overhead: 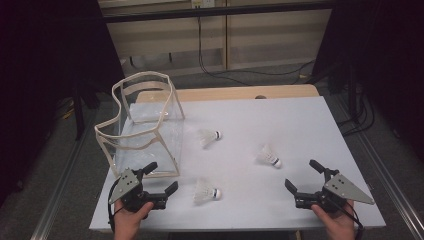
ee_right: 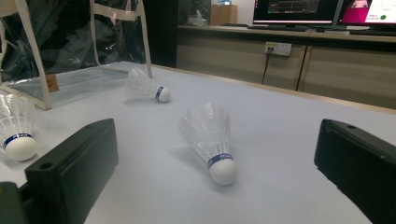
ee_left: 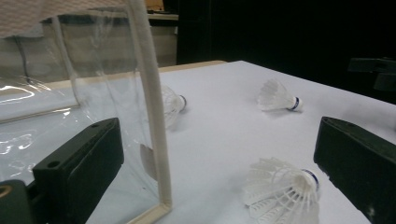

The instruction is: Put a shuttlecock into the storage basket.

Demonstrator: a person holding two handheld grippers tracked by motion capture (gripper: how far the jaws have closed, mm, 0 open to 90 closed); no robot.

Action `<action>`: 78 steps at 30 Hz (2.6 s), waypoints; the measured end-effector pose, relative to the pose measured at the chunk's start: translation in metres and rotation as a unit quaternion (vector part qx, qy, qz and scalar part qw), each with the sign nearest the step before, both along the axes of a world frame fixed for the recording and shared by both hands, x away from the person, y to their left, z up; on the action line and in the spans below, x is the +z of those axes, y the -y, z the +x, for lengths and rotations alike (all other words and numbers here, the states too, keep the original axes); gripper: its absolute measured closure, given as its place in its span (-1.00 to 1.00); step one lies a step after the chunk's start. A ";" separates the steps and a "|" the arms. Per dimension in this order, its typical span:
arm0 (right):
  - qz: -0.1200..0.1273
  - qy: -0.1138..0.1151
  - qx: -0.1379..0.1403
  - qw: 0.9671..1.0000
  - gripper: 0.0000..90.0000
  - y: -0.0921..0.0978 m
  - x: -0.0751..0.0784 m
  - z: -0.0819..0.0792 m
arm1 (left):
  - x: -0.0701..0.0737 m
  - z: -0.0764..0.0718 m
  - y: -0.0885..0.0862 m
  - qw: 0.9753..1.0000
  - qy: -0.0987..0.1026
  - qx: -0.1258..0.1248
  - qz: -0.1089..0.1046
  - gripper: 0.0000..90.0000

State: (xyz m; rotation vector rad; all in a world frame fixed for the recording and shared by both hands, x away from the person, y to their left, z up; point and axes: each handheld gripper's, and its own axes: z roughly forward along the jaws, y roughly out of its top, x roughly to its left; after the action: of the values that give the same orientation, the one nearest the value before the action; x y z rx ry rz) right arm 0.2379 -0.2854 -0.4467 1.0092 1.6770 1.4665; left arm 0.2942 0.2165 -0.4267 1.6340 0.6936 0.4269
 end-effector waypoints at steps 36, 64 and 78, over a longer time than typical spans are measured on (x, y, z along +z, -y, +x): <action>-0.001 0.001 0.002 1.000 -1.00 0.000 0.000 0.000 | -0.001 0.000 0.024 0.994 -0.061 -0.086 0.023 -0.92; -0.001 0.001 0.001 1.000 -1.00 0.001 0.000 0.001 | -0.006 0.003 0.045 0.974 -0.142 -0.158 0.083 -0.57; -0.004 0.002 0.001 1.000 -1.00 0.000 0.001 0.001 | -0.011 0.003 0.055 0.966 -0.153 -0.178 0.113 -0.28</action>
State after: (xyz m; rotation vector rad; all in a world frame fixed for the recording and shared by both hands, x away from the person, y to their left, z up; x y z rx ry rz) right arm 0.2386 -0.2858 -0.4462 0.9999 1.6804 1.4618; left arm 0.2974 0.1612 -0.4380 2.0210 0.5732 -0.0103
